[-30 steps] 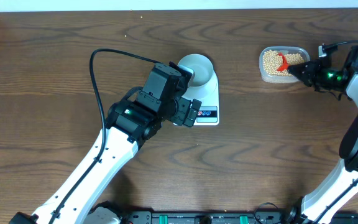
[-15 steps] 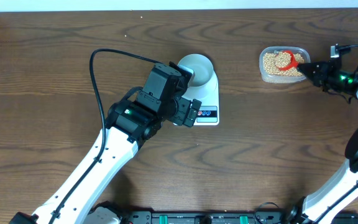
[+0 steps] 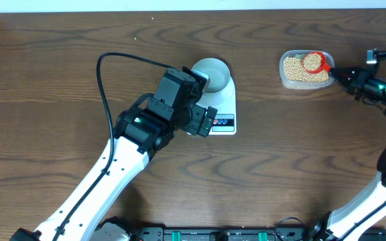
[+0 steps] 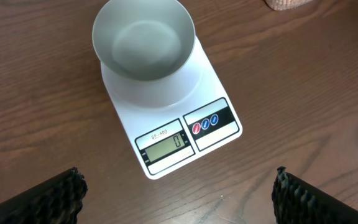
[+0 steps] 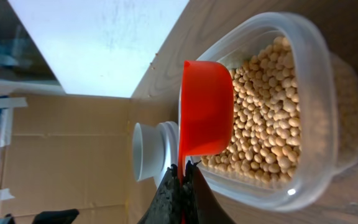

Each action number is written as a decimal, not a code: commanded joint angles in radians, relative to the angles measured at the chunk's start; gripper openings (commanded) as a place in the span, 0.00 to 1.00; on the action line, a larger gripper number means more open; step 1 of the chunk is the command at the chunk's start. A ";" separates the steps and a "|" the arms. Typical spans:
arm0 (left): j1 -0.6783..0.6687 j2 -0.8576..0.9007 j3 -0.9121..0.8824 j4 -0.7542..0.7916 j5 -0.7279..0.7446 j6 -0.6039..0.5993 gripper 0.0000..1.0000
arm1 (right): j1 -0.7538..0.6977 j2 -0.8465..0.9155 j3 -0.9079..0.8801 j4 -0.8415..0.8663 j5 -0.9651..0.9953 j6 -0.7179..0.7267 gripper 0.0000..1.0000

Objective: Scoop item into bowl and weigh 50g on scale
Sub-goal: 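Dip the red scoop into the soybeans and scoop with the right gripper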

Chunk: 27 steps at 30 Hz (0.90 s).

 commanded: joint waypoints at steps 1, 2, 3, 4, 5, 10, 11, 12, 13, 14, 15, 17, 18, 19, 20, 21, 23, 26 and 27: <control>0.005 0.003 0.004 -0.003 -0.009 -0.005 0.98 | -0.015 0.013 0.001 -0.002 -0.088 -0.024 0.01; 0.005 0.003 0.004 -0.003 -0.009 -0.005 0.98 | -0.015 0.013 0.001 -0.002 -0.093 -0.024 0.01; 0.005 0.003 0.004 -0.003 -0.009 -0.005 0.98 | -0.013 0.013 0.001 -0.002 -0.100 -0.024 0.01; 0.005 0.003 0.004 -0.003 -0.009 -0.005 0.98 | -0.012 0.013 0.001 -0.002 -0.108 -0.024 0.01; 0.005 0.003 0.004 -0.003 -0.009 -0.005 0.98 | -0.011 0.013 0.001 -0.002 -0.110 -0.024 0.01; 0.005 0.003 0.004 -0.003 -0.009 -0.005 0.98 | -0.011 -0.004 0.001 -0.019 -0.113 -0.029 0.01; 0.005 0.003 0.004 -0.003 -0.009 -0.005 0.98 | -0.011 -0.010 0.001 -0.025 -0.113 -0.032 0.01; 0.005 0.003 0.004 -0.003 -0.009 -0.005 0.98 | -0.011 -0.019 0.001 -0.032 -0.113 -0.037 0.01; 0.005 0.003 0.004 -0.003 -0.010 -0.005 0.98 | -0.011 -0.027 0.001 -0.038 -0.113 -0.041 0.01; 0.005 0.003 0.004 -0.003 -0.009 -0.005 0.98 | -0.010 -0.037 0.001 -0.045 -0.112 -0.045 0.01; 0.005 0.003 0.004 -0.003 -0.009 -0.005 0.98 | -0.009 -0.048 0.001 -0.052 -0.112 -0.054 0.01; 0.005 0.003 0.004 -0.003 -0.009 -0.005 0.98 | -0.005 -0.075 0.001 -0.074 -0.108 -0.072 0.01; 0.005 0.003 0.004 -0.003 -0.009 -0.005 0.98 | -0.002 -0.092 0.001 -0.084 -0.108 -0.077 0.01; 0.005 0.003 0.004 -0.003 -0.009 -0.005 0.98 | 0.001 -0.111 0.001 -0.092 -0.108 -0.078 0.01; 0.005 0.003 0.004 -0.003 -0.009 -0.005 0.98 | 0.004 -0.122 0.001 -0.094 -0.109 -0.077 0.01; 0.005 0.003 0.004 -0.003 -0.009 -0.005 0.98 | 0.007 -0.134 0.001 -0.097 -0.109 -0.077 0.01; 0.005 0.003 0.004 -0.003 -0.009 -0.005 0.98 | 0.014 -0.164 0.001 -0.104 -0.124 -0.072 0.01; 0.005 0.003 0.004 -0.003 -0.010 -0.005 0.98 | 0.017 -0.172 0.001 -0.104 -0.190 -0.061 0.01; 0.005 0.003 0.004 -0.003 -0.009 -0.005 0.98 | 0.017 -0.172 0.001 -0.104 -0.206 -0.061 0.01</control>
